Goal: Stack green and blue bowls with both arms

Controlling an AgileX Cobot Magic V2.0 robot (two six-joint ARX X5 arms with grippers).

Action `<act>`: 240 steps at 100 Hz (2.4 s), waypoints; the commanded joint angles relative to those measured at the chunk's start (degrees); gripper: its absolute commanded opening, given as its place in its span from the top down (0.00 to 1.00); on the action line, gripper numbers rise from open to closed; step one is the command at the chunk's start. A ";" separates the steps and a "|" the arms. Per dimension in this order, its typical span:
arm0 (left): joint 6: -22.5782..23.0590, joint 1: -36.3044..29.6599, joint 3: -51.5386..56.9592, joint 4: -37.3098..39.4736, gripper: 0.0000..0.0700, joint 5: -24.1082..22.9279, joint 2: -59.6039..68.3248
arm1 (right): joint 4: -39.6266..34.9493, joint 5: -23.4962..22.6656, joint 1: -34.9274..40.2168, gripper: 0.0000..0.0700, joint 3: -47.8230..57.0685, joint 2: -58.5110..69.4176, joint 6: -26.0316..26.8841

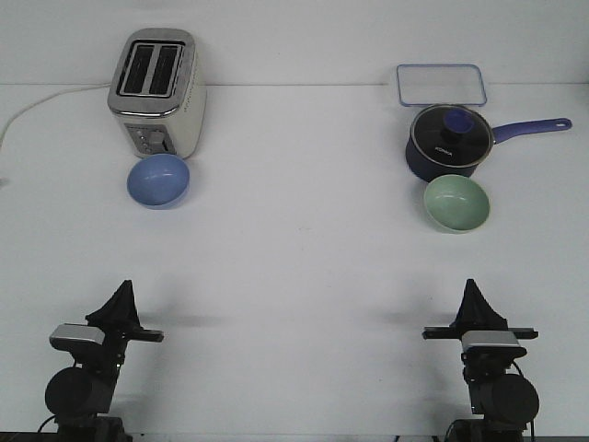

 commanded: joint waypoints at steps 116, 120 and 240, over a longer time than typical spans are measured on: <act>0.44 0.07 -1.11 0.57 0.98 -0.11 -0.13 | -25.44 0.61 0.09 1.00 24.70 9.11 0.07; 0.44 0.07 -1.11 0.57 0.98 -0.13 -0.13 | -27.32 0.61 0.09 1.00 26.99 10.91 0.09; 0.44 0.07 -1.11 0.57 0.98 -0.13 -0.13 | -59.04 0.81 0.09 0.68 56.04 48.89 3.17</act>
